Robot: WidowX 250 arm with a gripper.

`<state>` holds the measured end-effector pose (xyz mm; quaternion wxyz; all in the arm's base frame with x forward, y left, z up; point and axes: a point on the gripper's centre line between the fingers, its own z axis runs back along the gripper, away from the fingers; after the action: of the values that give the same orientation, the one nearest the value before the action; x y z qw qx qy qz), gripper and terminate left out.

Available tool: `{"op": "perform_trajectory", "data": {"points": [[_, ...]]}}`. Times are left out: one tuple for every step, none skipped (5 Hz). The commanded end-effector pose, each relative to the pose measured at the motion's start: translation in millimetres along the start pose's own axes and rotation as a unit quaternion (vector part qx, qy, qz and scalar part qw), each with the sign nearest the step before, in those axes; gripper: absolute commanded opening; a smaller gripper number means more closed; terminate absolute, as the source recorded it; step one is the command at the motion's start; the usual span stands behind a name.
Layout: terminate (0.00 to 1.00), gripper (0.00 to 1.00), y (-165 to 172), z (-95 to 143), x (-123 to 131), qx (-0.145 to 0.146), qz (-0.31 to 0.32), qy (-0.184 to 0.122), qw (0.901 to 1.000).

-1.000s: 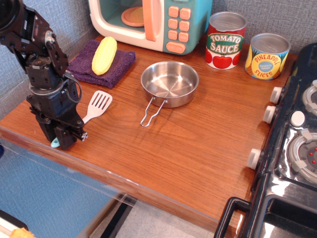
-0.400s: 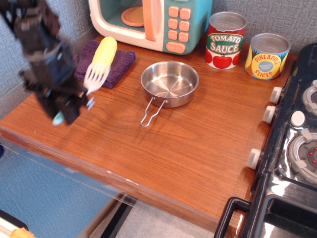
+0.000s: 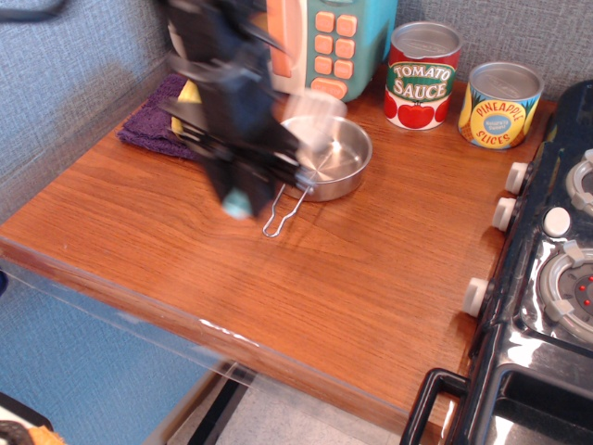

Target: Move the spatula to the right of the pot.

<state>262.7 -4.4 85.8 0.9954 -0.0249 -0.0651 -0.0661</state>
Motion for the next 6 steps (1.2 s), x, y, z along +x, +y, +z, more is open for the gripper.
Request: {"op": "perform_trajectory", "data": {"points": [[0.00,0.00,-67.8,-37.6,38.0,0.011,0.007,0.001,0.9999],[0.00,0.00,-75.4,-60.3,50.8,0.018,0.025,0.009,0.9995],[0.00,0.00,-74.1,-72.4,59.7,0.029,0.029,0.010,0.9991],[0.00,0.00,-74.0,-79.6,62.0,0.036,0.029,0.015,0.9988],[0.00,1.00,-73.3,-72.2,60.6,0.041,0.025,0.018,0.9987],[0.00,1.00,-62.3,-37.9,61.3,0.039,0.014,-0.001,0.9991]]}}
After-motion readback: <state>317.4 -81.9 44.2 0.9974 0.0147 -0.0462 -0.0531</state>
